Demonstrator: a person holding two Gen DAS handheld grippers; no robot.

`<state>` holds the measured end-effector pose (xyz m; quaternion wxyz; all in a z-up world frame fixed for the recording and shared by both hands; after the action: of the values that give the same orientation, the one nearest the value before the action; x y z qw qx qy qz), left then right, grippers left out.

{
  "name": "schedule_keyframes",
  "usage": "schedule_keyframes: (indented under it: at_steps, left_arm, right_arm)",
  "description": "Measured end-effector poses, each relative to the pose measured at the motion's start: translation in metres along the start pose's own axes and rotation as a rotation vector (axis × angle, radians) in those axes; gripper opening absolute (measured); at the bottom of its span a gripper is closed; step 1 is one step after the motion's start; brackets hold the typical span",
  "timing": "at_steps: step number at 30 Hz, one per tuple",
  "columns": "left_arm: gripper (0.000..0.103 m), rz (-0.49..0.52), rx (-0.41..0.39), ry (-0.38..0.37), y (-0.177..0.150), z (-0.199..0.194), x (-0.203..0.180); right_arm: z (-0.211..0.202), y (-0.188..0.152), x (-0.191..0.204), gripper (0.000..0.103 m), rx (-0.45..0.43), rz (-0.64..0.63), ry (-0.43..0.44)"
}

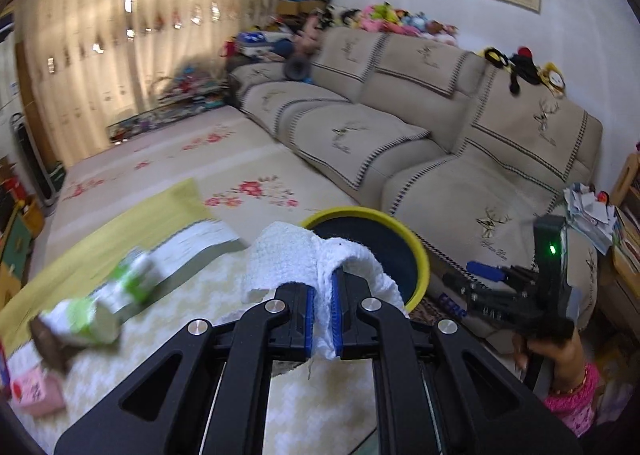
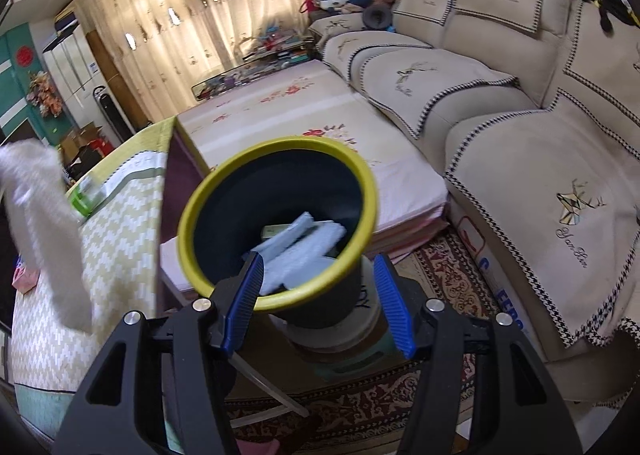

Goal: Collect trash
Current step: 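Carry the tissue over the yellow bin and open the left gripper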

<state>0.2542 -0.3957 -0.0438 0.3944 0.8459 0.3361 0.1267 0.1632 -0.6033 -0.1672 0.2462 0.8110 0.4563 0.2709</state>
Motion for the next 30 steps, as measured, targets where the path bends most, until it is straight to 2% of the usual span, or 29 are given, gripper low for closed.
schedule_keyframes:
  at_steps: [7, 11, 13, 14, 15, 16, 18, 21, 24, 27, 30]
  left_arm:
    - [0.008, 0.039, 0.134, -0.038, 0.040, 0.107, -0.032]
    - [0.009, 0.033, 0.241, -0.037, 0.041, 0.167, -0.041]
    - [0.023, 0.006, 0.305, -0.043, 0.037, 0.193, -0.040]
    - [0.039, -0.011, 0.334, -0.049, 0.033, 0.203, -0.039]
    - [0.048, -0.029, 0.358, -0.053, 0.028, 0.210, -0.036]
    - [0.051, -0.057, 0.375, -0.062, 0.025, 0.216, -0.032]
    - [0.067, -0.097, 0.398, -0.075, 0.021, 0.222, -0.024]
    - [0.071, -0.121, 0.399, -0.076, 0.018, 0.223, -0.015]
    - [0.084, -0.113, 0.425, -0.073, 0.013, 0.218, -0.009]
    - [0.086, -0.114, 0.431, -0.053, 0.013, 0.214, -0.001]
    - [0.091, -0.102, 0.481, -0.051, 0.008, 0.211, -0.002]
  right_arm:
    - [0.002, 0.001, -0.025, 0.055, 0.006, 0.031, -0.014]
    - [0.005, 0.001, -0.032, 0.055, 0.019, 0.032, -0.018]
    - [0.007, 0.000, -0.033, 0.055, 0.026, 0.030, -0.018]
    - [0.008, 0.000, -0.033, 0.056, 0.030, 0.029, -0.017]
    - [0.009, 0.000, -0.033, 0.056, 0.033, 0.029, -0.015]
    - [0.010, -0.001, -0.033, 0.056, 0.036, 0.029, -0.012]
    - [0.012, -0.002, -0.031, 0.057, 0.040, 0.028, -0.006]
    - [0.015, -0.003, -0.029, 0.058, 0.048, 0.030, 0.001]
    - [0.018, -0.004, -0.028, 0.058, 0.056, 0.030, 0.005]
    - [0.018, -0.005, -0.024, 0.058, 0.057, 0.026, 0.010]
    - [0.016, -0.005, -0.022, 0.058, 0.052, 0.026, 0.013]
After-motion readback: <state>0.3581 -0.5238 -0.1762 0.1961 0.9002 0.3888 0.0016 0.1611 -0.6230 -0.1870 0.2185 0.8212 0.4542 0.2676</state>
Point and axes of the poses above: each gripper's, at about its wrist camera, not at the fingertips, and z roughly the way its jaws point, x to its left, y to its top, the point moved 4 cm from there along z, roughly the way its jaws point, and after that the axes turned 1 degree about -y, right-handed, at the moved point
